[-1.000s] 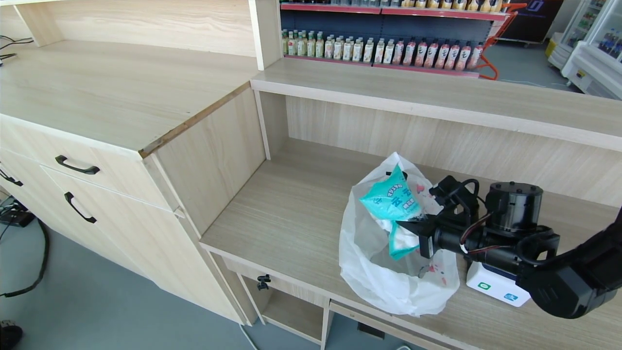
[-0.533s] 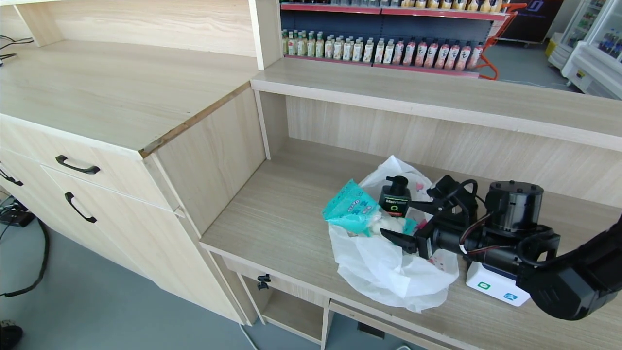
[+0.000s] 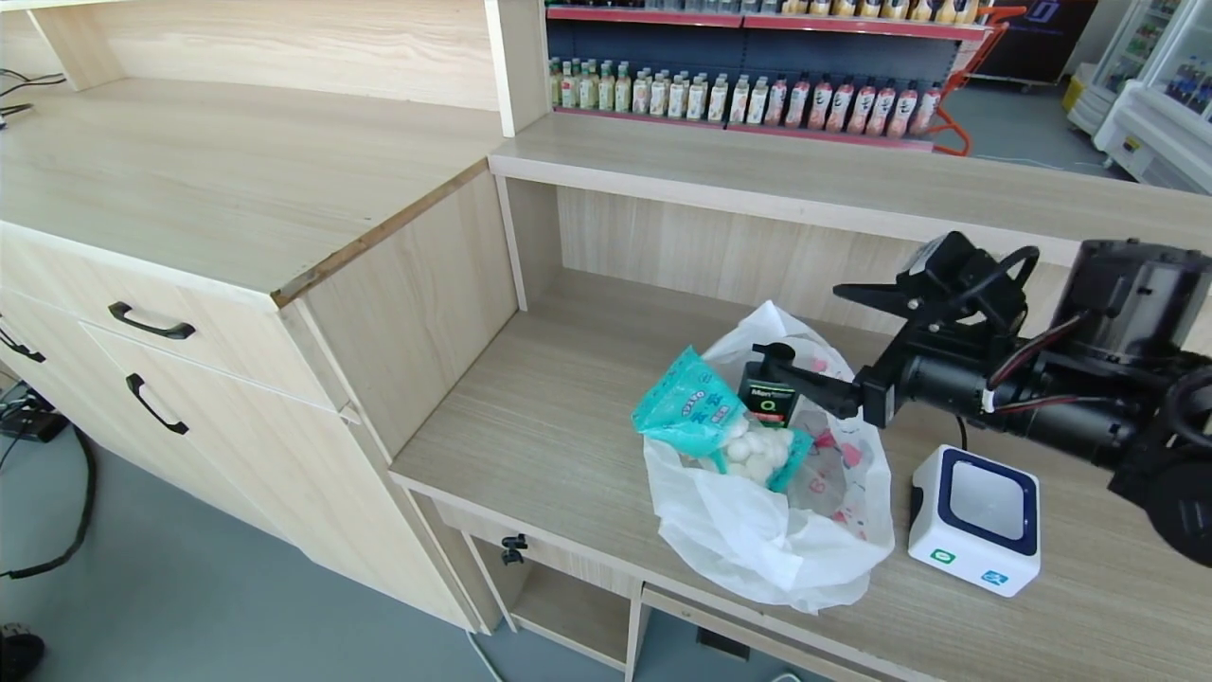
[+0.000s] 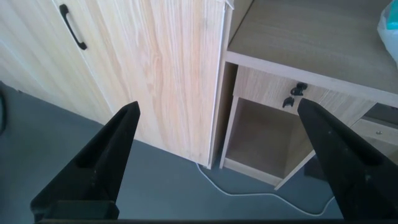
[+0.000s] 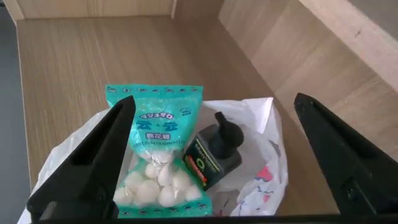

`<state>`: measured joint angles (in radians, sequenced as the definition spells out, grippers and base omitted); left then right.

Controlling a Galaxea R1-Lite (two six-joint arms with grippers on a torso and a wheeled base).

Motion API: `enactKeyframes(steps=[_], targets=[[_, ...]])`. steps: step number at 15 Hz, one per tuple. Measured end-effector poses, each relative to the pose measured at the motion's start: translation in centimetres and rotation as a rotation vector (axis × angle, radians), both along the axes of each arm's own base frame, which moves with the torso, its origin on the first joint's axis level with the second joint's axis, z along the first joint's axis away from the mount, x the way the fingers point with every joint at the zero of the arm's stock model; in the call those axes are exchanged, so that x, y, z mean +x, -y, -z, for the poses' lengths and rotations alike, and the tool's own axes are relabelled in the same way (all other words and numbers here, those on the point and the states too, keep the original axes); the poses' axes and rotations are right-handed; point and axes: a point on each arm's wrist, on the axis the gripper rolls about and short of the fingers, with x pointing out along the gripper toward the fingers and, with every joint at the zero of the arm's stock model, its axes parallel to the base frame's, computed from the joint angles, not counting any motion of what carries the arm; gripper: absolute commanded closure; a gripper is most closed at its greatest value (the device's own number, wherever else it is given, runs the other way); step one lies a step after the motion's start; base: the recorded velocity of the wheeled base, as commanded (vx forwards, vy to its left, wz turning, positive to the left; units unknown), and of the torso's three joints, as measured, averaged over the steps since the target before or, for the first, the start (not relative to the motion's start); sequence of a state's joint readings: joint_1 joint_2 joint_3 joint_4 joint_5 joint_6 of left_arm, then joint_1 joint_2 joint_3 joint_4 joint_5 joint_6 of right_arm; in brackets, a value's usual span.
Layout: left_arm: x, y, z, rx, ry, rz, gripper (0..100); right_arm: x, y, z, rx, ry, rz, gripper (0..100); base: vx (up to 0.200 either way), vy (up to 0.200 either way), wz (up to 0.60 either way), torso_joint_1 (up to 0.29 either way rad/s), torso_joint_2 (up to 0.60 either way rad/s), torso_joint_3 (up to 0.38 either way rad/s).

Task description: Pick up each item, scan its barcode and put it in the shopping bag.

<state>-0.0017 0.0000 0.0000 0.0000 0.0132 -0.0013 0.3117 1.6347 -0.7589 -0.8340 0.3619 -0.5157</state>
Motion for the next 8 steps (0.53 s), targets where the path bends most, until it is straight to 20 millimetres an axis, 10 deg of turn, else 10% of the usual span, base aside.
enactKeyframes(steps=[8], targets=[[0.0,0.0,0.0,0.0,0.0,0.0,0,-7.1,6.2,-15.9,0.102,0.123,0.21,0,0.0,0.0,-0.6,-0.026,0.11,0.078]])
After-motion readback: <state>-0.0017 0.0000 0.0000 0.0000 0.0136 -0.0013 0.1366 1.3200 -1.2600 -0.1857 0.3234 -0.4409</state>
